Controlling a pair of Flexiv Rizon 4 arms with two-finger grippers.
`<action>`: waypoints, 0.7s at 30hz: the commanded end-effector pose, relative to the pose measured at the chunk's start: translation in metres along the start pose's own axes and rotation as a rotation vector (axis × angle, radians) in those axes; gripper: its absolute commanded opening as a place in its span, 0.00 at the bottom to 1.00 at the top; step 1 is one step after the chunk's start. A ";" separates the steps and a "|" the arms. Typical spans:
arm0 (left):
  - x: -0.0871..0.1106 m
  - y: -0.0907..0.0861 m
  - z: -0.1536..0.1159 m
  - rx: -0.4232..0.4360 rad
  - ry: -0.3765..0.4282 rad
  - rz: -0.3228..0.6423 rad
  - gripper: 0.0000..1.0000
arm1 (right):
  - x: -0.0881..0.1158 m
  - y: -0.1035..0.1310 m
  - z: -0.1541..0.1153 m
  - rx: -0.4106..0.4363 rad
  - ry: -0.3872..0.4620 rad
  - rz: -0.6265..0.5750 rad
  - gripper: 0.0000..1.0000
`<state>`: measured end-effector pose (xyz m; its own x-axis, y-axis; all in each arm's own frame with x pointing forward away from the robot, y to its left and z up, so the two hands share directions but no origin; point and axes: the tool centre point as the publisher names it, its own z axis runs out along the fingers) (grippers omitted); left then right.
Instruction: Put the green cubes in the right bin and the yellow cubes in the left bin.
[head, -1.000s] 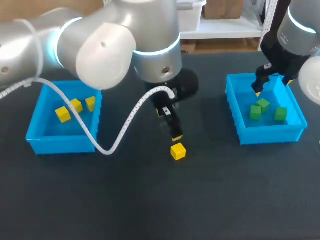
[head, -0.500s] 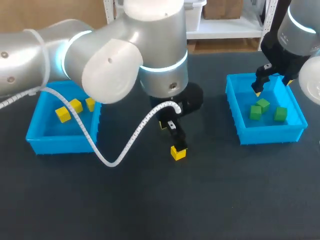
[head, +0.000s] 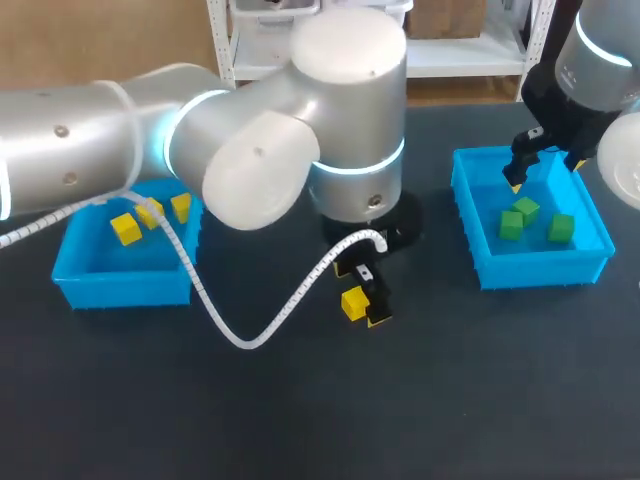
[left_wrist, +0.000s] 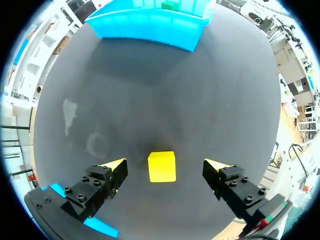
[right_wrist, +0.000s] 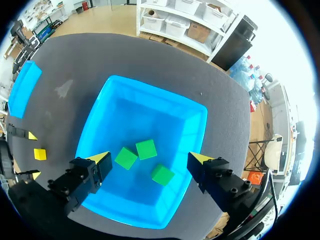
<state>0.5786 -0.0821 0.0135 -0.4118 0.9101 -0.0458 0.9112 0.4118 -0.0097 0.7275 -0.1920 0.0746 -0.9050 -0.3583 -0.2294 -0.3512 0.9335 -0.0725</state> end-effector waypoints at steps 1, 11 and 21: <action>-0.001 -0.001 0.008 -0.006 0.017 0.009 1.00 | 0.001 0.000 0.000 0.002 -0.003 0.001 1.00; 0.005 0.000 0.016 -0.012 0.029 0.002 0.00 | 0.001 0.000 0.000 0.002 -0.003 0.001 1.00; 0.007 0.011 0.009 -0.032 0.017 -0.035 0.00 | 0.001 0.000 0.000 0.002 -0.003 0.001 1.00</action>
<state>0.5844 -0.0756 0.0010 -0.4420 0.8967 -0.0253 0.8966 0.4424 0.0170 0.7275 -0.1920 0.0746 -0.9050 -0.3583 -0.2294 -0.3512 0.9335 -0.0725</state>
